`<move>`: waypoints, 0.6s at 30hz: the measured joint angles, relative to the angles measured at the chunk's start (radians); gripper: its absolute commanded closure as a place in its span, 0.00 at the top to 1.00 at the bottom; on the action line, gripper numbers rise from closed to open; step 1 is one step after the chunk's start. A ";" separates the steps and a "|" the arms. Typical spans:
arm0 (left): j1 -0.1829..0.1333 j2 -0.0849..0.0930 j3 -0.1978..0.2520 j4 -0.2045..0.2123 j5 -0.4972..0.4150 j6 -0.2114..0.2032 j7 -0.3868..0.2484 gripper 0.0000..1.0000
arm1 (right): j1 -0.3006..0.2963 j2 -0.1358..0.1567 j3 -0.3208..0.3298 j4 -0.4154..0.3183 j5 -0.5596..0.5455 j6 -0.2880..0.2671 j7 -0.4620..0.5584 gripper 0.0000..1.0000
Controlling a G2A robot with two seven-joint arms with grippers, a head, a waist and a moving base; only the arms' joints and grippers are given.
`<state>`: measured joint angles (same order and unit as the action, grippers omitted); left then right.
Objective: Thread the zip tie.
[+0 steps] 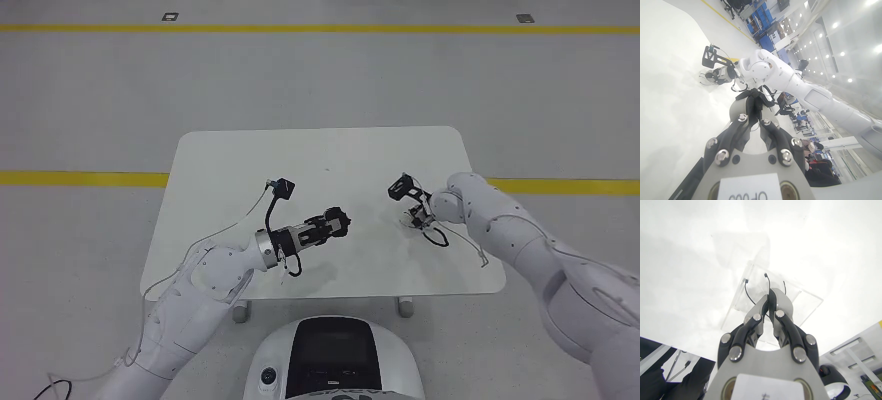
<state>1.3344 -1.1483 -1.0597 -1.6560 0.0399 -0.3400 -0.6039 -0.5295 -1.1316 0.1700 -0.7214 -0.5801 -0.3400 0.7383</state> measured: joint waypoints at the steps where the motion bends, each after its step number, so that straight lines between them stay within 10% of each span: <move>1: 0.000 0.000 0.000 0.000 0.000 0.000 0.000 0.00 | 0.001 0.004 0.000 -0.005 0.001 0.000 -0.005 0.00; 18: 0.000 0.000 0.000 0.000 0.000 0.000 0.000 0.00 | -0.034 0.156 0.072 -0.190 0.027 0.000 -0.173 0.00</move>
<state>1.3344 -1.1483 -1.0597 -1.6560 0.0399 -0.3400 -0.6039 -0.5630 -0.9755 0.2419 -0.9118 -0.5526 -0.3400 0.5650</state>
